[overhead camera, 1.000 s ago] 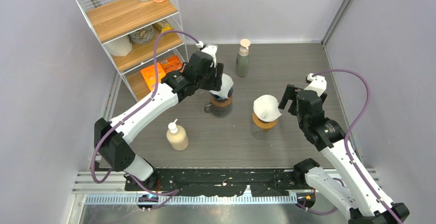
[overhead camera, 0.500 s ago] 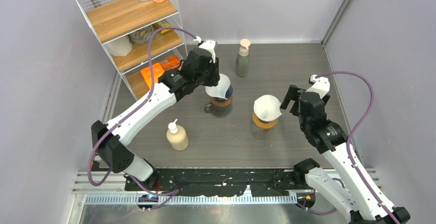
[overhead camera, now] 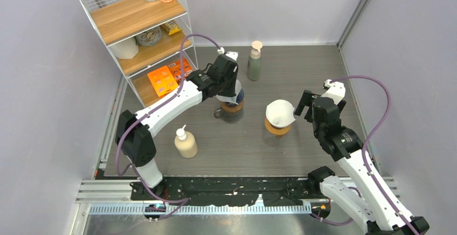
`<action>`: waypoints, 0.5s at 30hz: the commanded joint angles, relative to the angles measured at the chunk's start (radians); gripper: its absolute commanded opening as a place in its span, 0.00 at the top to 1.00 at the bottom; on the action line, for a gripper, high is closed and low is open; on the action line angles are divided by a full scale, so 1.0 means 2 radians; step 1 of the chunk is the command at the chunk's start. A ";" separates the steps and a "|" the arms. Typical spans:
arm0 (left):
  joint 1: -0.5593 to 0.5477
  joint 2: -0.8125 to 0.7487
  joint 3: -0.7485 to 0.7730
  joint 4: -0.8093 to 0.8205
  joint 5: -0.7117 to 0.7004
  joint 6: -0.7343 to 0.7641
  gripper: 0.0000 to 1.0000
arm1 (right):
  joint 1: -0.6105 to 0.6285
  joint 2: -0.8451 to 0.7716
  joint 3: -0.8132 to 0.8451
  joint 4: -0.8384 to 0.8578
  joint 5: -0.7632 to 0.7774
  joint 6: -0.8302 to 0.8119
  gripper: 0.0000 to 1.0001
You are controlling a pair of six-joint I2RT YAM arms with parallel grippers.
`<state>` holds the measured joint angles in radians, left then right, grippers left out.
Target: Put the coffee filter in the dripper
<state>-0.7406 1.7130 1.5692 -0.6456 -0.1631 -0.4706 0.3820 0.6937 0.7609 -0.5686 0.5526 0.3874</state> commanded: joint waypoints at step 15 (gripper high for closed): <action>-0.007 0.024 0.017 -0.007 0.010 -0.009 0.79 | -0.002 -0.003 -0.002 0.014 0.016 -0.004 0.04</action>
<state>-0.7506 1.7557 1.5692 -0.6540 -0.1585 -0.4900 0.3820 0.6937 0.7567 -0.5690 0.5575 0.3874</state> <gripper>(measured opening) 0.209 0.955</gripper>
